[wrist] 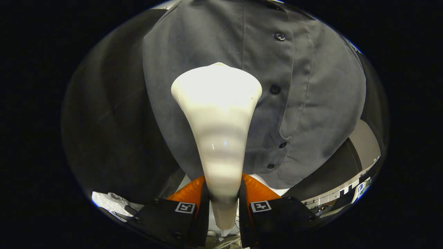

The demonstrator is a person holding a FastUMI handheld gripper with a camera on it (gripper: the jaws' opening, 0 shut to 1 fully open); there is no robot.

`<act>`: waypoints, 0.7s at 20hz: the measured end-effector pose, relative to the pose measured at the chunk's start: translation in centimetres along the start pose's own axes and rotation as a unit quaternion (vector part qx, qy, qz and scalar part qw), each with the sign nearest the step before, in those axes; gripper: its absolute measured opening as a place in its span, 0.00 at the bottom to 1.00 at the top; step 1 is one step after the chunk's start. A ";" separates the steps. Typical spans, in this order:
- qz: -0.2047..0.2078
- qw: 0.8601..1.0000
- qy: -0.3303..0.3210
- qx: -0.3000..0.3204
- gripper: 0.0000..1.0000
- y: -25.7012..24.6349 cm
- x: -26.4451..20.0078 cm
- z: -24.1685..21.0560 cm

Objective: Iron the clothes twice with a garment steamer, once on the left side and once on the right side.

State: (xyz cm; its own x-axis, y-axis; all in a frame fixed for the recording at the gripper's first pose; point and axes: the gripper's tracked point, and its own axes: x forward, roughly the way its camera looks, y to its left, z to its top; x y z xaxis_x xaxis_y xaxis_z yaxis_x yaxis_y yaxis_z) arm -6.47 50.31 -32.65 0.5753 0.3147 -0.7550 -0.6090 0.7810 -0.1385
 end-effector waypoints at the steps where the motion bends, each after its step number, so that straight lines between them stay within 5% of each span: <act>1: -0.002 1.000 0.005 -0.001 0.44 -0.1 0.4 -0.7; 14: -0.014 0.997 0.074 0.007 0.44 -0.7 4.5 -9.4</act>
State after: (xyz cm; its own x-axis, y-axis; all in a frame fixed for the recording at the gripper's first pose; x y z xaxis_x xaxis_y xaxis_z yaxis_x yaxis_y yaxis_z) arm -8.64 46.12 -41.99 0.5036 0.2108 -0.8378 -0.5856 0.7963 -0.1516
